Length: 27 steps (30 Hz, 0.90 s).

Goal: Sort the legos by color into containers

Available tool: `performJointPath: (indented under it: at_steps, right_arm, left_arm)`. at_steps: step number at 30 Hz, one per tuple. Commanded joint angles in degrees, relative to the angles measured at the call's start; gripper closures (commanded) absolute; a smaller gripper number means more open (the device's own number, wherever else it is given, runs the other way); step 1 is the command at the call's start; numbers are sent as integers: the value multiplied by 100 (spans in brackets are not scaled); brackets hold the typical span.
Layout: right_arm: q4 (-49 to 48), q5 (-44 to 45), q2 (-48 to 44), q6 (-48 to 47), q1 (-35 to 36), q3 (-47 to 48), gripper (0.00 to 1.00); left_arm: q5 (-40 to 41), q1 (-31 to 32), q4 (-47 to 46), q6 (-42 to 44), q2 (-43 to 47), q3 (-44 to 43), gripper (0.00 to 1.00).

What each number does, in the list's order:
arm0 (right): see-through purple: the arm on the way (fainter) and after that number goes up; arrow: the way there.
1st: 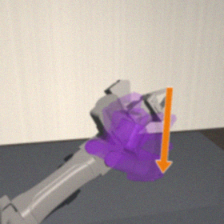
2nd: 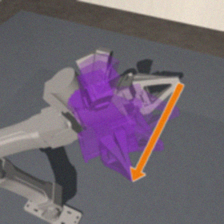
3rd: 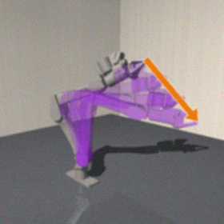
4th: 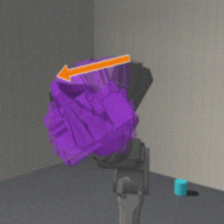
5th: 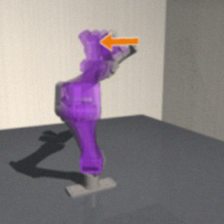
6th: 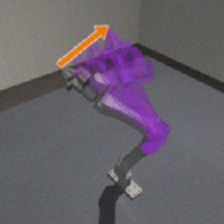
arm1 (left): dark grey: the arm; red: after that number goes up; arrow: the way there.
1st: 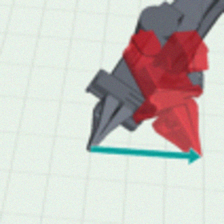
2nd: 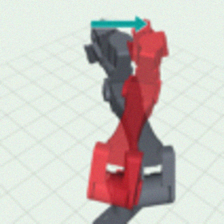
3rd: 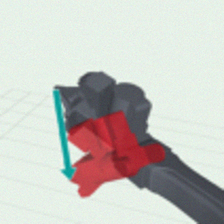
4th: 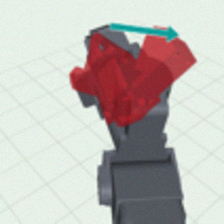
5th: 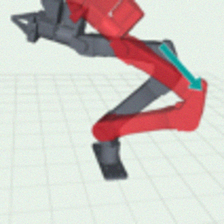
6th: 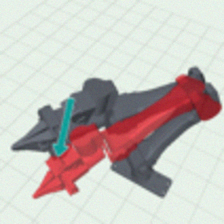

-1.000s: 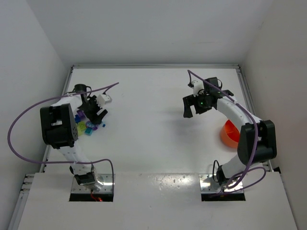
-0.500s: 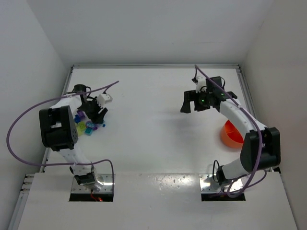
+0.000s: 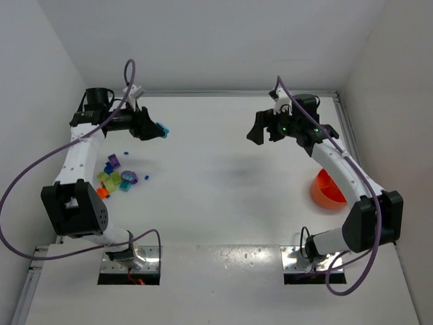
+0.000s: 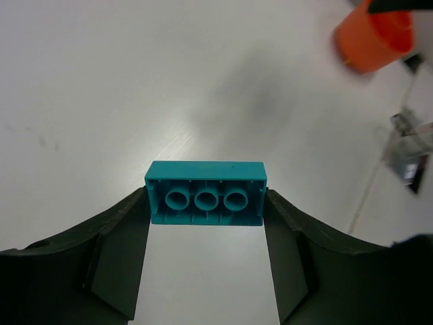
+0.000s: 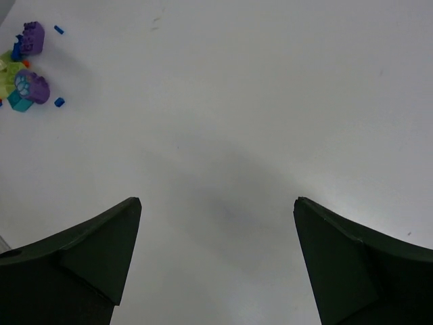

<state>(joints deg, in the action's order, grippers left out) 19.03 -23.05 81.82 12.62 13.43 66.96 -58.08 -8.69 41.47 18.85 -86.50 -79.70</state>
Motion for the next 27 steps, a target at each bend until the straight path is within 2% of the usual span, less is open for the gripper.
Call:
performJointPath:
  at_steps: [1, 3, 5, 9, 11, 14, 20, 23, 27]
  right_arm:
    - [-1160, -173, -465, -1214, 177, -59, 6]
    - [-1715, -453, -658, -1481, 256, -375, 7]
    - [-2460, -778, -711, -1885, 388, -647, 10]
    - [-3185, -2024, -773, -2824, 765, -965, 10]
    - [-3326, -2290, -669, -3185, 1054, -1044, 10]
    - [-3213, -2345, -361, -3187, 1432, -808, 10]
    - [-3450, -2037, 17, -3371, 2118, -667, 10]
    - [-3178, -2037, 343, -3372, 2365, -237, 10]
    - [-3090, -1853, 518, -3372, 2585, -174, 10]
  left_arm:
    - [-1221, 16, -78, -1530, -235, -203, 74]
    - [-1599, 68, -78, -1770, -419, -204, 76]
    - [-1601, 130, -78, -2059, -473, -204, 77]
    - [-1662, 210, -78, -2447, -587, -72, 79]
    - [-1662, 350, -78, -2500, -640, -19, 82]
    - [-1557, 516, -25, -2500, -396, 164, 82]
    - [-1232, 964, -693, -2966, 89, 946, 82]
    - [-1232, 1018, -693, -2966, 89, 1018, 82]
    - [-1074, 1132, -693, -2913, 89, 1071, 82]
